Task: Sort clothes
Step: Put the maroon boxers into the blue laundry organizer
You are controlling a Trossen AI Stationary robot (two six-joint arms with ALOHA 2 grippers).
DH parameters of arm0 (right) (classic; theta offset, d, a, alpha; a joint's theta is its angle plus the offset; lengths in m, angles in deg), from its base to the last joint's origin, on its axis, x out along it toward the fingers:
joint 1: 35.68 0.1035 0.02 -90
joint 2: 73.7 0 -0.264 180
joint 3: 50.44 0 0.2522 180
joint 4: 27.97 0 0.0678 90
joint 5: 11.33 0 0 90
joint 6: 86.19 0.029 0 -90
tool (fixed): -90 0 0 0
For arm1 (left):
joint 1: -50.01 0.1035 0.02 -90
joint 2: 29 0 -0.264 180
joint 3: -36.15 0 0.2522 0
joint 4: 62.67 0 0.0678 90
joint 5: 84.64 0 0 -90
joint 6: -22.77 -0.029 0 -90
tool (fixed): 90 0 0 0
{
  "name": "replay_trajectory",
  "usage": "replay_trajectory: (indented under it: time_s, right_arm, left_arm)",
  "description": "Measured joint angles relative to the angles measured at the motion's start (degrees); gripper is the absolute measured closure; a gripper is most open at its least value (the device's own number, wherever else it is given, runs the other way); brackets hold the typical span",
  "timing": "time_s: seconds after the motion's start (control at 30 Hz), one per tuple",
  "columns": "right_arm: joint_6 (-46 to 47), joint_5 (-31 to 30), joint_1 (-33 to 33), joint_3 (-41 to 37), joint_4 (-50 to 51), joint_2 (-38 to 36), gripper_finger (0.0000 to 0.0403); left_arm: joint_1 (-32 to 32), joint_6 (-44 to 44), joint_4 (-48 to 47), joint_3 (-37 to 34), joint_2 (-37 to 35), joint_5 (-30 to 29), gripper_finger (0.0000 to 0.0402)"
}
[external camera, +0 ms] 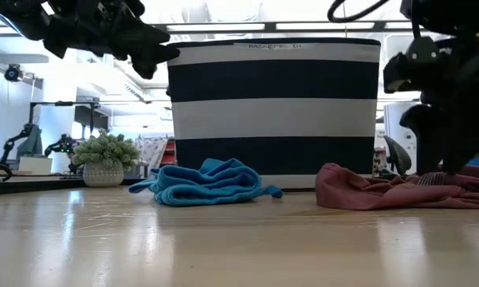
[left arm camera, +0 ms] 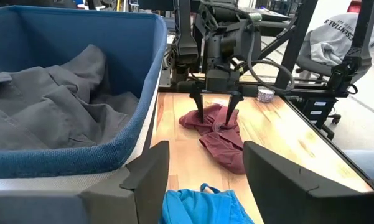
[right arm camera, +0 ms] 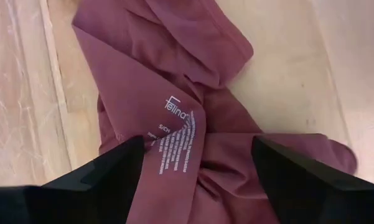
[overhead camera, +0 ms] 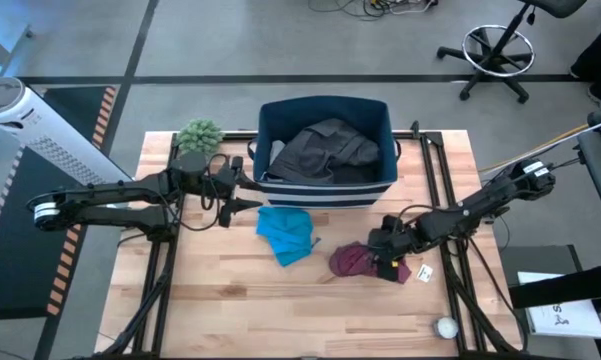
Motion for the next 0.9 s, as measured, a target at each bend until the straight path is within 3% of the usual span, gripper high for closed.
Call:
replay_trajectory:
  time_s: [0.2, 0.43, 0.7, 0.9]
  right_arm:
    - [1.9, 0.05, 0.0, -2.45, -1.02, 0.0, 0.0221]
    - [1.52, 0.42, 0.0, -2.37, -1.04, 0.0, 0.0386]
    - [-2.5, 1.93, 1.03, 8.46, -1.19, -0.04, 0.04]
    - [-10.48, -1.4, 1.0, 21.81, 0.6, -0.04, 0.0401]
  left_arm:
    - [0.0, 0.0, 0.07, 0.0, 0.0, -0.02, 0.0229]
    - [-0.06, -0.01, 0.15, 0.0, 0.0, -0.02, 0.0256]
    - [-2.2, -2.74, 0.21, 0.0, 0.0, 0.02, 0.0268]
    - [-5.31, -3.26, 0.06, 0.0, 0.18, 0.07, 0.0237]
